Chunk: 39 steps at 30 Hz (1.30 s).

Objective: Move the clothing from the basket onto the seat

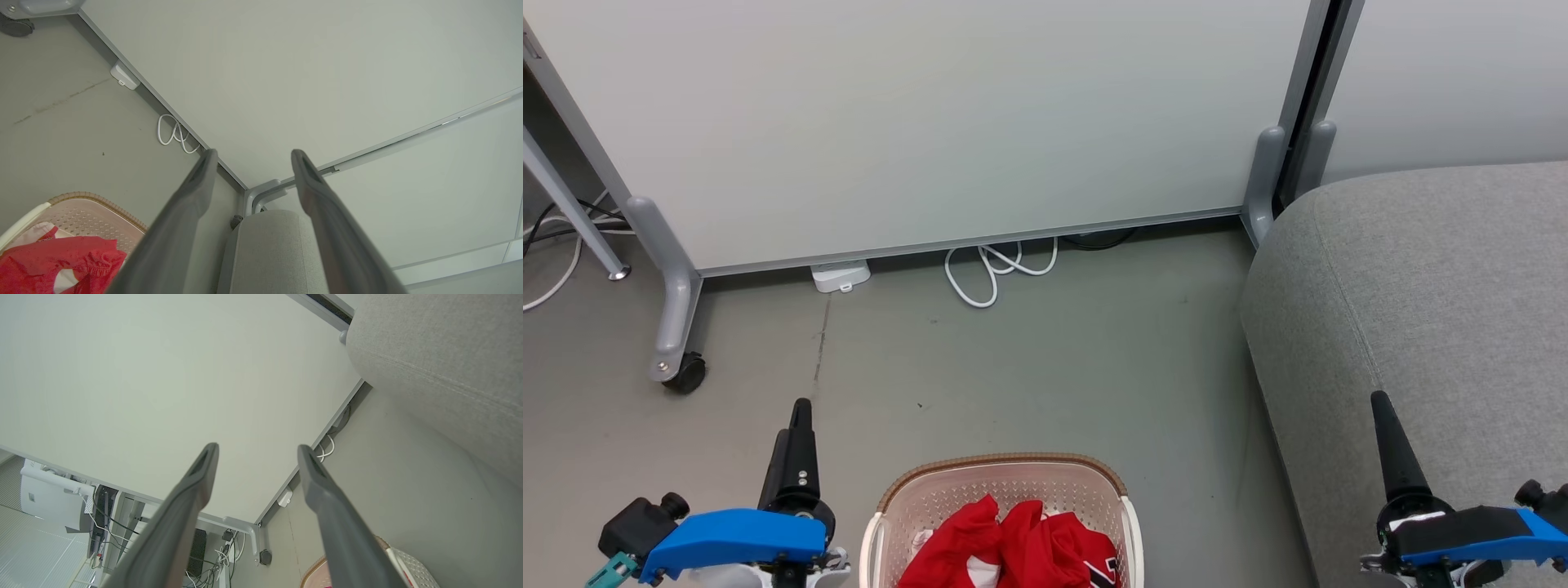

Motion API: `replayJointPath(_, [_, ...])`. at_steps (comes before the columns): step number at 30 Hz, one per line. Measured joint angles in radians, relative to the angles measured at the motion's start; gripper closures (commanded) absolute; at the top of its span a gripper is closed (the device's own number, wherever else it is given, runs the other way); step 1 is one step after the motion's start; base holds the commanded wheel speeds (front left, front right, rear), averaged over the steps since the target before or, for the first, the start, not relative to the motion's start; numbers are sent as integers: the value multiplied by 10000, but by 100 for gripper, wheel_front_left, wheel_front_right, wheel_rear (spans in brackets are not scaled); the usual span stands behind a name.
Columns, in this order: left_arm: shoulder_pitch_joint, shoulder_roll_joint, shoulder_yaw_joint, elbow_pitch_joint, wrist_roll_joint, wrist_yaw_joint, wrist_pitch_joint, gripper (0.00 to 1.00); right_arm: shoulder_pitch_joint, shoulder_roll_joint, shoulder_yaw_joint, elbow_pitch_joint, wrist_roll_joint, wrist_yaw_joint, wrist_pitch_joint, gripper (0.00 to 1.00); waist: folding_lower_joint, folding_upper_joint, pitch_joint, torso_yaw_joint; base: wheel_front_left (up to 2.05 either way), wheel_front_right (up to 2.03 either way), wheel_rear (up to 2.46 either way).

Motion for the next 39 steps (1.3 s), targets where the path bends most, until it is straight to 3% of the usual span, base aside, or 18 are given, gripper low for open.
replayJointPath(8, [0,59,-318,-132,1778,0,-293,0,54,-4,125,-192,-1935,2,-286,0,0,0,14,19,0,0,0])
replayJointPath(22, [0,138,-761,-307,4257,10,-779,0,105,-15,272,-230,-4314,4,-779,0,-1,0,41,45,0,0,0])
replayJointPath(39, [-1,174,-1133,-219,6103,-31,-1235,0,188,-38,418,-242,-6380,15,-1208,0,-2,0,65,62,0,0,0])
